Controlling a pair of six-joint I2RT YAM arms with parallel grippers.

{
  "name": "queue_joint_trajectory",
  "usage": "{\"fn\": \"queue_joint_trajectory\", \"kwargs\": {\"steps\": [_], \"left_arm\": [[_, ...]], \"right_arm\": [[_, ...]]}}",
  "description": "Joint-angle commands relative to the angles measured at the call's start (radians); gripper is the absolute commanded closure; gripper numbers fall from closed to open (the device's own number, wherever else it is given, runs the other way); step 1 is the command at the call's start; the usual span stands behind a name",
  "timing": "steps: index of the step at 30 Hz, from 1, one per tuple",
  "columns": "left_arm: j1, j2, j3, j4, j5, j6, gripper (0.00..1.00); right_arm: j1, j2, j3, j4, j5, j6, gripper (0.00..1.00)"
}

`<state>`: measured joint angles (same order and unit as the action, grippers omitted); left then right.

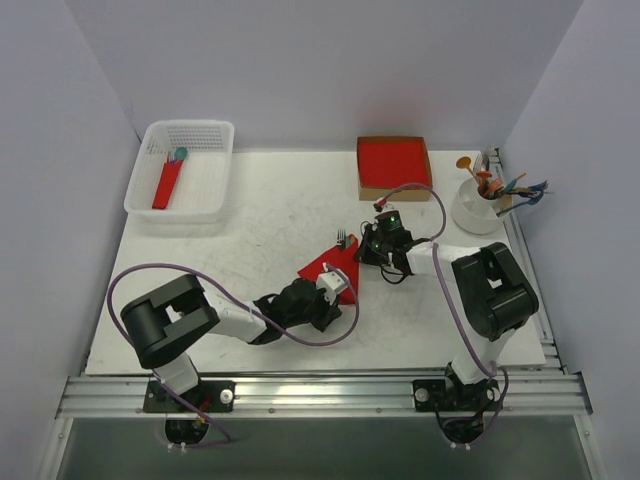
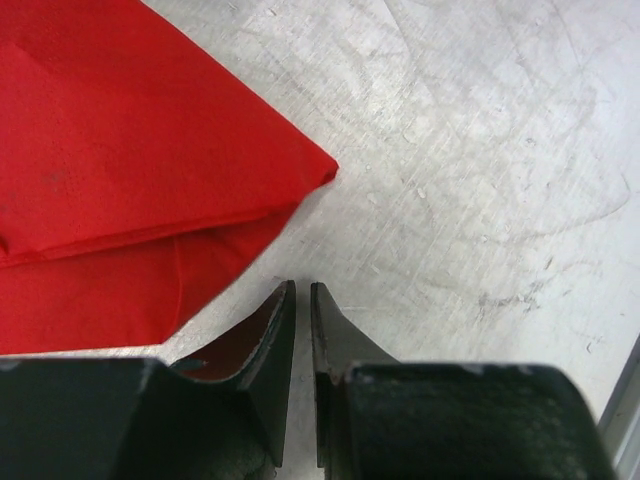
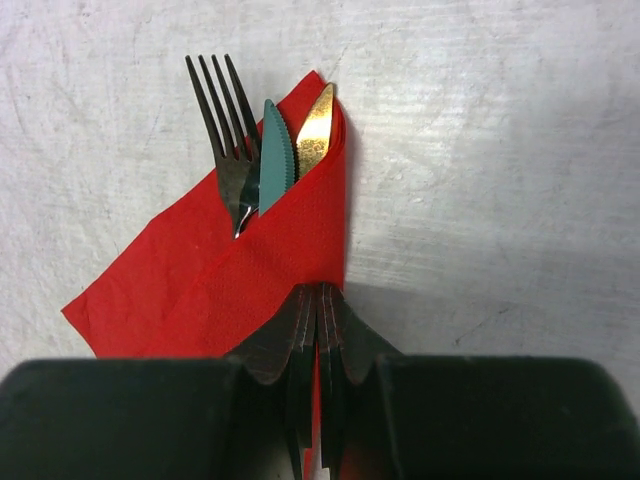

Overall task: Place the utensils on the paper napkin and roll it up
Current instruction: Roll the napkin at the center of the board.

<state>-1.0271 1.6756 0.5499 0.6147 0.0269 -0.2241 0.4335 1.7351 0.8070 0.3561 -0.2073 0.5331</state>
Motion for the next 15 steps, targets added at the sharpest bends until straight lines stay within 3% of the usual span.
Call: {"fn": "queue_joint_trajectory", "kwargs": {"steps": [1,8,15], "left_arm": [[-0.008,-0.011,-0.011,0.020,0.021,0.006,0.80],[-0.005,-0.095,-0.021,0.005,0.002,-0.003,0.78],[0.002,-0.241,0.074,-0.176,-0.044,0.028,0.69]], "right_arm": [[-0.002,0.020,0.053,-0.058,0.066,-0.030,1.00],[0.013,0.017,0.049,-0.054,0.059,-0.028,1.00],[0.028,0.012,0.043,-0.046,0.063,-0.022,1.00]]}}
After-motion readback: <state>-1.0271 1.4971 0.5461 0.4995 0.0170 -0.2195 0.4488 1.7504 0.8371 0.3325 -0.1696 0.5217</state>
